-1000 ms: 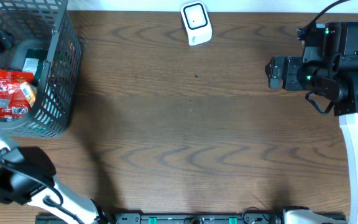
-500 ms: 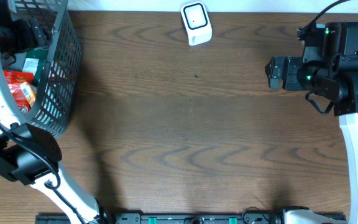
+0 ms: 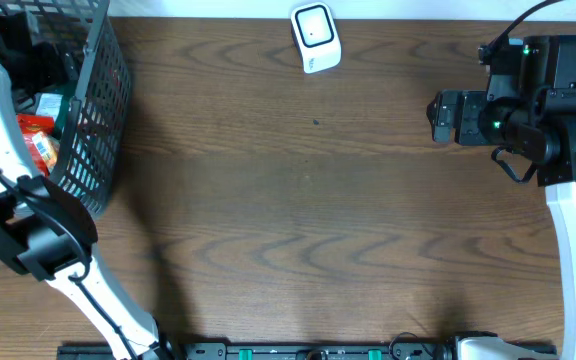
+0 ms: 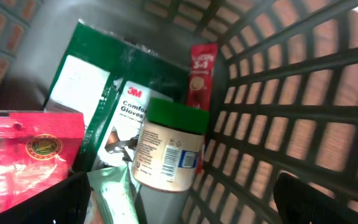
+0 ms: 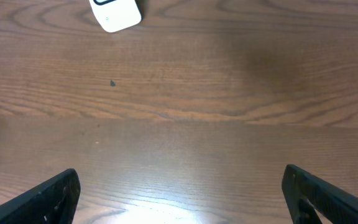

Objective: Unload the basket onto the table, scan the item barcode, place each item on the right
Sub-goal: 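Reach the left gripper into the basket and grasp the green-capped jar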

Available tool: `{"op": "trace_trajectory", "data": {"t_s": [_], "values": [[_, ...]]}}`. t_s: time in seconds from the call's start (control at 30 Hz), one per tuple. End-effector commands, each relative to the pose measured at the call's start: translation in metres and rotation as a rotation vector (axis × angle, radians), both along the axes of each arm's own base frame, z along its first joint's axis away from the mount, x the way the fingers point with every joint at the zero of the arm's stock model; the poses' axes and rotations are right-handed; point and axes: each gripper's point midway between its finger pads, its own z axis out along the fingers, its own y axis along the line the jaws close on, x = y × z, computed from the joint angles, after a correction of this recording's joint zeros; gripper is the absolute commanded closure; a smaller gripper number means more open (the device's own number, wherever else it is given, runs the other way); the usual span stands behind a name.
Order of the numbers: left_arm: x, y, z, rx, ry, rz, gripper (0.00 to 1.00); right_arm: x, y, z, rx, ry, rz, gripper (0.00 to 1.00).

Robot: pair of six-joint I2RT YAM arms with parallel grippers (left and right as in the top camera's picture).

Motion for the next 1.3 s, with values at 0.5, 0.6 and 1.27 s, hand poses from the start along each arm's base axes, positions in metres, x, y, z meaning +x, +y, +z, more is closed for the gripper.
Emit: {"op": "trace_trajectory", "data": {"t_s": [0.5,0.6,1.27], "values": [[-0.007,-0.001,-0.059,-0.047,0.145,-0.015,0.06,0.003,-0.001,0.006,0.0,-0.014,0.003,0.01],[-0.009,-0.002,-0.067,-0.056,0.162,-0.015,0.06,0.003,-0.001,0.006,0.0,-0.014,0.003,0.01],[-0.01,-0.003,-0.121,-0.064,0.2,-0.044,0.06,0.003,-0.001,0.006,0.0,-0.014,0.003,0.01]]}}
